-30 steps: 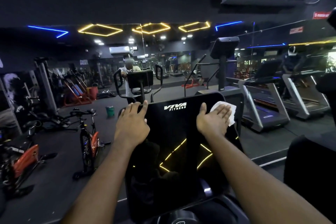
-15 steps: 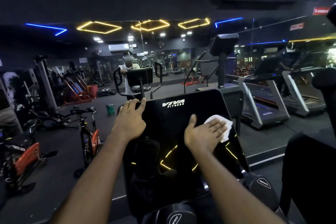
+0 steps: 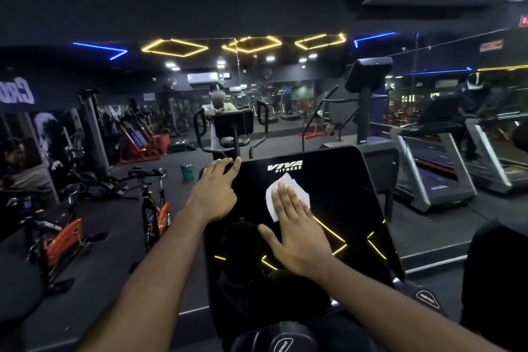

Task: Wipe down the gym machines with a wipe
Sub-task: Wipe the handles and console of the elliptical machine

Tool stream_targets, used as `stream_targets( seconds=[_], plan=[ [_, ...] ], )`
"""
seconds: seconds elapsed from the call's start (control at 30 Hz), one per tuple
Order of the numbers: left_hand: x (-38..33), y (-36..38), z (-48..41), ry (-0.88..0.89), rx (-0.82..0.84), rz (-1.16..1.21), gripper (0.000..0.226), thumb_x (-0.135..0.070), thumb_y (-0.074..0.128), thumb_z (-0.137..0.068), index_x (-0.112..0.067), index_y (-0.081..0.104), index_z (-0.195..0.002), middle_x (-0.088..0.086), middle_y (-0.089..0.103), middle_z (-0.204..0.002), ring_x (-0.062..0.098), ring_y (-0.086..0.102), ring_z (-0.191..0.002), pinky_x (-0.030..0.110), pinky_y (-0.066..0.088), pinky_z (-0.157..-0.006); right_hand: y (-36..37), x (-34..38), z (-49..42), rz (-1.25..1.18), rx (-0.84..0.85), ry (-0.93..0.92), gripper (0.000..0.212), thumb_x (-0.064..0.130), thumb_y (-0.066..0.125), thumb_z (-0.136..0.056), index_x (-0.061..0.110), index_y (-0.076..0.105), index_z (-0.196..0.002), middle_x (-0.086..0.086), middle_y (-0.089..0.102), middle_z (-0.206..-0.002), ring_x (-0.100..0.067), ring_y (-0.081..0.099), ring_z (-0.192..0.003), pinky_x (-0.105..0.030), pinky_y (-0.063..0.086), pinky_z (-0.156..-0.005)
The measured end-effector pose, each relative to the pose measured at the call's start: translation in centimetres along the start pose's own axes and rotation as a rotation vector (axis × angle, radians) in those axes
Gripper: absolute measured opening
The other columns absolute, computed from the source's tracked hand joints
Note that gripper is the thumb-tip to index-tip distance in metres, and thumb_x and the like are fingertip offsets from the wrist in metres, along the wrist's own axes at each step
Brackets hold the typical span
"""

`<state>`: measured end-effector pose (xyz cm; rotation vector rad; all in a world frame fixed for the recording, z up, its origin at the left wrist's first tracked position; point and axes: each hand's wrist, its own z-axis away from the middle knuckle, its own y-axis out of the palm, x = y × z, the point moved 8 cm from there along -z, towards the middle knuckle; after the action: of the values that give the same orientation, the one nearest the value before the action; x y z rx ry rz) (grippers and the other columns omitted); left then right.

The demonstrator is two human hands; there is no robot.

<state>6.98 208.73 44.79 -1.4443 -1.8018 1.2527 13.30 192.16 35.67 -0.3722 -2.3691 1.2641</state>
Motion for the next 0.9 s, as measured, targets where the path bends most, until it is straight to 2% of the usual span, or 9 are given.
stream_targets(
  seconds=[0.1, 0.17, 0.27, 0.4, 0.47, 0.57, 0.67, 0.77, 0.9],
  plan=[
    [1.0, 0.0, 1.5, 0.062, -0.029, 0.124, 0.075, 0.001, 0.044, -0.099, -0.023, 0.012, -0.162, -0.007, 0.005, -0.170, 0.011, -0.004, -0.155, 0.032, 0.003, -0.126, -1.9, -2.0, -3.0, 0.003, -0.067, 0.143, 0.083, 0.073, 0.008, -0.098, 0.023, -0.014, -0.159, 0.006, -0.020, -0.166, -0.011, -0.023, -0.152, -0.041, 0.001, -0.128],
    [2.3, -1.0, 3.1, 0.002, -0.197, 0.247, 0.072, 0.004, 0.044, -0.098, -0.020, 0.019, -0.161, -0.006, 0.014, -0.168, 0.011, 0.006, -0.155, 0.031, 0.006, -0.126, -2.9, -2.0, -6.4, -0.062, -0.070, 0.238, 0.086, 0.074, 0.010, -0.097, 0.019, -0.013, -0.160, 0.003, -0.020, -0.166, -0.014, -0.022, -0.151, -0.043, -0.002, -0.127],
    [4.0, -1.6, 6.0, -0.183, -0.436, 0.361, 0.067, 0.007, 0.043, -0.096, -0.015, 0.031, -0.158, 0.002, 0.030, -0.163, 0.015, 0.020, -0.152, 0.025, 0.013, -0.121, -1.6, 2.7, -8.3, -0.031, 0.018, 0.018, 0.088, 0.075, 0.013, -0.096, 0.019, -0.010, -0.160, 0.004, -0.019, -0.166, -0.015, -0.021, -0.152, -0.043, -0.002, -0.127],
    [4.9, 0.0, 8.7, -0.328, -0.404, 0.426, 0.061, 0.006, 0.040, -0.099, -0.014, 0.034, -0.156, 0.007, 0.034, -0.161, 0.020, 0.027, -0.149, 0.023, 0.018, -0.113, 0.5, 5.2, -4.5, 0.126, 0.136, -0.323, 0.078, 0.071, 0.016, -0.100, 0.029, -0.011, -0.160, 0.012, -0.020, -0.165, -0.007, -0.022, -0.151, -0.037, -0.003, -0.127],
    [4.7, 0.4, 9.7, -0.342, -0.394, 0.457, 0.059, 0.004, 0.039, -0.100, -0.016, 0.034, -0.156, 0.006, 0.035, -0.160, 0.020, 0.030, -0.148, 0.025, 0.021, -0.113, -0.5, 4.2, -5.7, 0.177, 0.118, -0.289, 0.073, 0.066, 0.013, -0.102, 0.030, -0.010, -0.160, 0.012, -0.016, -0.166, -0.006, -0.018, -0.152, -0.040, 0.000, -0.128],
    [4.4, 0.3, 10.2, -0.326, -0.399, 0.474, 0.057, 0.000, 0.038, -0.103, -0.018, 0.033, -0.157, 0.003, 0.038, -0.159, 0.019, 0.035, -0.146, 0.025, 0.025, -0.113, -0.8, 5.7, -9.1, 0.065, 0.115, -0.138, 0.077, 0.066, 0.015, -0.101, 0.023, -0.006, -0.161, 0.008, -0.018, -0.166, -0.011, -0.020, -0.152, -0.041, -0.003, -0.127],
    [5.1, -0.2, 10.5, -0.349, -0.427, 0.514, 0.052, -0.005, 0.039, -0.105, -0.016, 0.036, -0.156, 0.004, 0.044, -0.156, 0.020, 0.039, -0.143, 0.030, 0.029, -0.115, 1.7, 10.3, -8.4, 0.068, 0.191, -0.285, 0.075, 0.062, 0.019, -0.103, 0.021, -0.004, -0.162, 0.005, -0.016, -0.167, -0.013, -0.020, -0.153, -0.043, -0.002, -0.127],
    [5.7, -0.4, 11.1, -0.363, -0.450, 0.557, 0.050, -0.006, 0.041, -0.106, -0.016, 0.039, -0.154, 0.004, 0.048, -0.152, 0.019, 0.043, -0.141, 0.036, 0.034, -0.117, 1.9, 10.0, -6.1, 0.189, 0.230, -0.442, 0.070, 0.057, 0.020, -0.105, 0.025, -0.007, -0.161, 0.010, -0.019, -0.165, -0.008, -0.021, -0.151, -0.034, -0.010, -0.125],
    [5.7, 0.0, 11.8, -0.362, -0.448, 0.535, 0.048, -0.009, 0.041, -0.106, -0.016, 0.040, -0.154, 0.002, 0.048, -0.151, 0.018, 0.043, -0.141, 0.029, 0.031, -0.114, 0.4, 9.4, -9.2, 0.184, 0.195, -0.345, 0.068, 0.057, 0.017, -0.105, 0.026, -0.004, -0.162, 0.010, -0.013, -0.167, -0.007, -0.015, -0.153, -0.040, -0.002, -0.127]
  ],
)
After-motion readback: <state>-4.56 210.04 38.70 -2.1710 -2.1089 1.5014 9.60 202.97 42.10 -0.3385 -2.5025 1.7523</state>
